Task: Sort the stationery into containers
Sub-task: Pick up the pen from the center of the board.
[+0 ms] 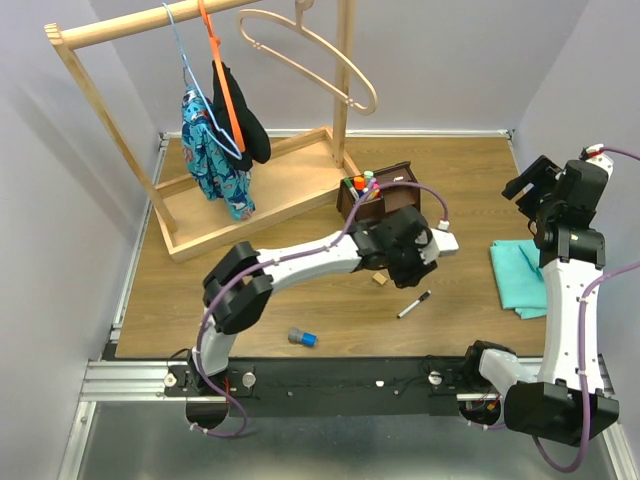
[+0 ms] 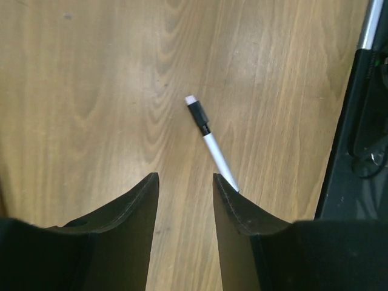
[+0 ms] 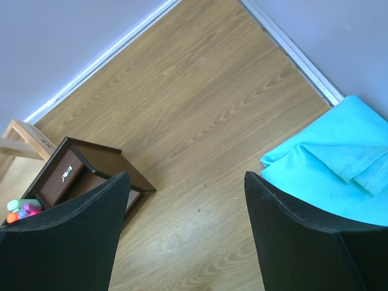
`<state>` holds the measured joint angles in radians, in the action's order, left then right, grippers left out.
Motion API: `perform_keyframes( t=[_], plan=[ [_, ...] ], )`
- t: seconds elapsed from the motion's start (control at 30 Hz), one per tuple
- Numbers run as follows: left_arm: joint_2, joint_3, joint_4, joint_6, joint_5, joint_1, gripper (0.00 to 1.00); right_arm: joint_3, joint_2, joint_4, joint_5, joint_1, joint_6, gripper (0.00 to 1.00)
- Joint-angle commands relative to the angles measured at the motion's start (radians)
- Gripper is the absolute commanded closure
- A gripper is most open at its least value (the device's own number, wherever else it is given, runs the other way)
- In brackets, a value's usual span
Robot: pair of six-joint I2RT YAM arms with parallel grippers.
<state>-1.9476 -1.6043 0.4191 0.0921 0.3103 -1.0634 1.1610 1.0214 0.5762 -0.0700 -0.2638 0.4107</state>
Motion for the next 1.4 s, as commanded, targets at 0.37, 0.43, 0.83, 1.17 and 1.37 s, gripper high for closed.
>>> perform_keyframes(
  t=[0.37,0.43,0.83,1.17,1.37],
  plan=[
    [-0.229,-0.146,0.03,0.017,-0.261,-0.142,0.38,-0.029,-0.05,0.034,0.022,-0.011,0.079,0.17],
    [-0.249,-0.166,0.023,0.012,-0.28,-0.142,0.38,-0.03,-0.05,0.039,0.025,-0.009,0.079,0.17],
    [-0.361,-0.247,0.009,-0.017,-0.221,-0.112,0.47,-0.026,-0.041,0.051,0.032,-0.025,0.071,0.18],
    [-0.375,-0.212,0.021,-0.032,-0.169,-0.107,0.67,-0.063,-0.05,0.047,0.044,-0.032,0.077,0.18],
    [-0.298,-0.207,0.07,0.024,0.018,-0.055,0.97,-0.052,-0.037,0.056,0.047,-0.037,0.066,0.18]
  ],
)
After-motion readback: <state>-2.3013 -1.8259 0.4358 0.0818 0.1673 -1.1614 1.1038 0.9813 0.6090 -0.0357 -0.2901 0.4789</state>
